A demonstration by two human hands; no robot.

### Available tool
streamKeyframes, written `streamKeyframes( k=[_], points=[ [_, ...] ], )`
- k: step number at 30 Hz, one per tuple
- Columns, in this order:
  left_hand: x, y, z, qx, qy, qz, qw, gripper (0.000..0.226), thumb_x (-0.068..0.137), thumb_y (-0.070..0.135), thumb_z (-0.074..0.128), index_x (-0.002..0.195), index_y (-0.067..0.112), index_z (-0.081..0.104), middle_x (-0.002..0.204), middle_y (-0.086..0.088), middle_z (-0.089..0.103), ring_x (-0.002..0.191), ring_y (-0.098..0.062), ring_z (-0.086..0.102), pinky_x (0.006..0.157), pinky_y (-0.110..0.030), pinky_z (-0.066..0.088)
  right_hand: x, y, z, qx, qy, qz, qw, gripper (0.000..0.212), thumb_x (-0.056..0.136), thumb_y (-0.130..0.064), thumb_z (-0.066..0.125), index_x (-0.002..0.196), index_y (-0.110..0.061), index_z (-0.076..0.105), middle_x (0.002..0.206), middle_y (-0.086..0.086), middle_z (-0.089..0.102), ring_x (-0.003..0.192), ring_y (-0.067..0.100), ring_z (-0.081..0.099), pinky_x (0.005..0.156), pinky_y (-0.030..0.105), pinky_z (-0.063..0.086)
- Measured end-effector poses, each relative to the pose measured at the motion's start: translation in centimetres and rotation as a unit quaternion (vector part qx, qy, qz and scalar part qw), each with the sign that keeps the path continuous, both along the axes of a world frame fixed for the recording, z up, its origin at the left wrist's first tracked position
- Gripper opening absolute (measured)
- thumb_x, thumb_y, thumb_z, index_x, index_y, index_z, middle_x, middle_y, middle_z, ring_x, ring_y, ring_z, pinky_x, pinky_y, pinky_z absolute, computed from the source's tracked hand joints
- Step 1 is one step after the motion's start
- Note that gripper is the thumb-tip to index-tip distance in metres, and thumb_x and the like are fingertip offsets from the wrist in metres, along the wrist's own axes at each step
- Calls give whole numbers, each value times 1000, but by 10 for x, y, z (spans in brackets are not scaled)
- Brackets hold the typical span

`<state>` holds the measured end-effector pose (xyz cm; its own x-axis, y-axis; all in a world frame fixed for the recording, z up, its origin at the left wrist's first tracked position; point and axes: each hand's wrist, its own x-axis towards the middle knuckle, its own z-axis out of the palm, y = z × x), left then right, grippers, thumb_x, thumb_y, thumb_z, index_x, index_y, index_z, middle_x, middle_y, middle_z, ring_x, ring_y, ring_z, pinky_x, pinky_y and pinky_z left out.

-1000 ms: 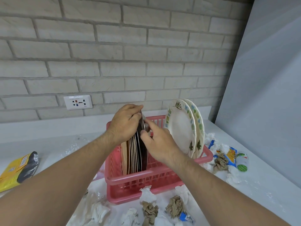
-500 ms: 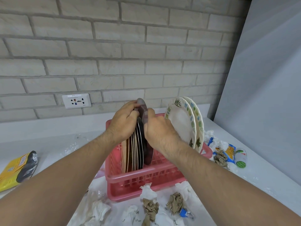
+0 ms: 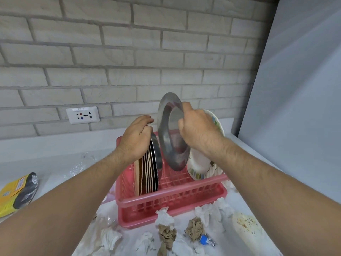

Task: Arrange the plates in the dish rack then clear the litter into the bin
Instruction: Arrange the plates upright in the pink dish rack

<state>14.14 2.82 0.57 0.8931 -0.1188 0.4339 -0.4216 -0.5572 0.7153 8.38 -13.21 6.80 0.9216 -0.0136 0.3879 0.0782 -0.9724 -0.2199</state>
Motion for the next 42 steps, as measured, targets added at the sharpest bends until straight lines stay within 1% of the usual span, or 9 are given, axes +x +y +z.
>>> streamKeyframes(
  k=[8, 11, 14, 20, 29, 33, 36, 38, 42],
  points=[
    [1, 0, -1, 8, -1, -3, 1000, 42, 97, 10, 35, 134, 11, 53, 147, 3, 42, 137, -8, 32, 108, -14, 15, 8, -27, -5, -17, 6, -39, 999, 36, 95, -7, 43, 130, -11, 39, 91, 10, 53, 84, 27, 49, 55, 29, 36],
    [1, -1, -1, 7, -2, -1, 1000, 42, 97, 10, 35, 134, 11, 53, 146, 3, 43, 136, -7, 33, 104, -11, 15, 12, -30, -19, -33, 7, -35, 999, 35, 92, -5, 46, 127, -12, 43, 103, 10, 58, 94, 28, 54, 70, 32, 44],
    [0, -1, -1, 4, -1, -3, 1000, 42, 97, 10, 35, 134, 12, 53, 147, 4, 42, 137, -6, 32, 106, -12, 14, 15, -30, -29, -38, 44, -38, 998, 37, 94, -4, 42, 130, -13, 39, 88, 5, 55, 77, 25, 52, 61, 34, 42],
    [-1, -2, 0, 2, 3, -5, 1000, 42, 96, 11, 36, 135, 13, 52, 148, 5, 40, 138, -6, 30, 110, -16, 14, 15, -30, -42, -28, 72, -40, 996, 37, 94, -3, 45, 128, -14, 39, 95, 6, 60, 71, 19, 53, 61, 34, 45],
    [-8, -3, 3, -11, 18, -10, 1000, 44, 97, 17, 38, 140, 20, 45, 147, 7, 42, 134, -8, 35, 109, -22, 22, 5, -29, -50, 14, 111, -42, 993, 76, 91, 0, 44, 151, -26, 8, 77, 3, 54, 59, 16, 53, 48, 28, 42],
    [-10, -2, 3, -27, 33, -5, 999, 44, 98, 23, 40, 142, 24, 37, 131, 11, 51, 127, -10, 42, 112, -35, 29, 0, -35, -36, 1, 106, -79, 991, 49, 89, 5, 44, 135, -10, 38, 78, -1, 50, 62, 11, 48, 48, 26, 37],
    [-8, -3, 1, -35, 37, 1, 999, 38, 98, 24, 43, 136, 20, 40, 89, 26, 44, 93, 9, 47, 100, -26, 33, -1, -34, -25, -71, 143, -108, 981, 27, 88, 5, 52, 112, -5, 59, 69, 1, 48, 59, 16, 48, 49, 26, 40],
    [-7, -4, 1, -33, 36, 9, 999, 33, 98, 25, 45, 131, 19, 42, 82, 25, 39, 82, 10, 45, 91, -22, 33, -1, -33, -23, -88, 134, -117, 980, 14, 91, -2, 54, 99, -8, 63, 66, 1, 45, 54, 15, 43, 47, 25, 36],
    [-6, -2, 1, -27, 29, 22, 999, 32, 95, 33, 48, 125, 24, 46, 100, 22, 49, 106, -5, 47, 107, -39, 35, -4, -31, -15, -132, 3, -90, 987, 18, 99, -27, 46, 102, -13, 57, 94, 3, 61, 74, 22, 49, 63, 32, 37]
  ],
)
